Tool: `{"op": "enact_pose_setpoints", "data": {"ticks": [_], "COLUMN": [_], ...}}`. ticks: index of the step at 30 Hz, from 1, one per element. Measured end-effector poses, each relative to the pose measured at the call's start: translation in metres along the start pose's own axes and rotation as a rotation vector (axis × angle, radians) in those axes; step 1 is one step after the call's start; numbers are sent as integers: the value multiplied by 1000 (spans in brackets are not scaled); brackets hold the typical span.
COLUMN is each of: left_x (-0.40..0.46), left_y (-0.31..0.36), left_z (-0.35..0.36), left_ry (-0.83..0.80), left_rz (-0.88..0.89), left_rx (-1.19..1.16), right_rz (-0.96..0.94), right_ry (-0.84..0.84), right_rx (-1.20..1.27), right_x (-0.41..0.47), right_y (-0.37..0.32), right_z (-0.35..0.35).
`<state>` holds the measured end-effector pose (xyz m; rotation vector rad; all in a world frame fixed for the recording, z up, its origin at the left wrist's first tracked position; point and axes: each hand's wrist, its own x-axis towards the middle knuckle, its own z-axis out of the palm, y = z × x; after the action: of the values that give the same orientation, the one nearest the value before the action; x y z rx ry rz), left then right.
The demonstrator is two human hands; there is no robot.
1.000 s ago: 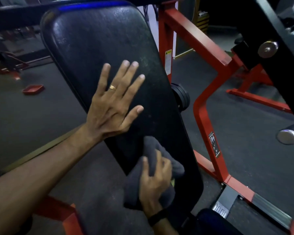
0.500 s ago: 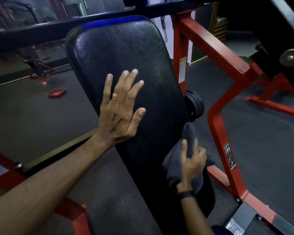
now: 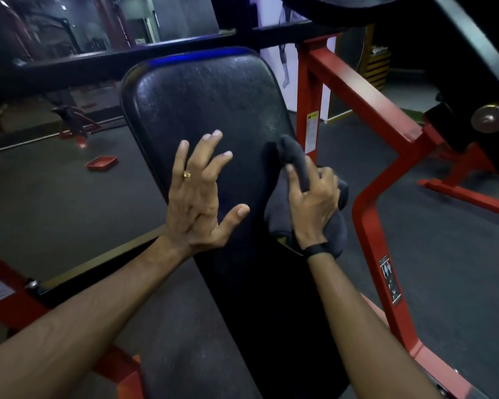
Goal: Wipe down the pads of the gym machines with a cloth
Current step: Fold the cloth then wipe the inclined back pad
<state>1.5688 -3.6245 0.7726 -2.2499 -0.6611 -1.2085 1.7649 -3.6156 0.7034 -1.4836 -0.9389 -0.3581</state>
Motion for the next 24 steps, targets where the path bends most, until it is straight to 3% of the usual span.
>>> {"op": "enact_pose_setpoints", "data": {"ticks": [4, 8, 11, 14, 18, 20, 24], "left_x": [0, -2, -1, -1, -3, -3, -2], "left_y": [1, -2, -2, -1, -3, -5, -4], "left_z": [1, 1, 1, 0, 0, 1, 4], "left_ry": [-10, 52, 112, 151, 130, 136, 177], "left_rz": [13, -29, -73, -92, -30, -57, -126], "left_rx": [-4, -10, -15, -42, -39, -34, -34], "right_rz": [201, 248, 66, -211, -429, -368, 21], "right_ry": [50, 43, 108, 18, -93, -94, -27], "right_rx": [22, -6, -11, 51, 105, 67, -38], "right_x": [1, 37, 53, 19, -35, -32, 50], "right_y": [16, -32, -84, -123, -92, -55, -43], "right_z": [1, 21, 33, 32, 5, -4, 18]}}
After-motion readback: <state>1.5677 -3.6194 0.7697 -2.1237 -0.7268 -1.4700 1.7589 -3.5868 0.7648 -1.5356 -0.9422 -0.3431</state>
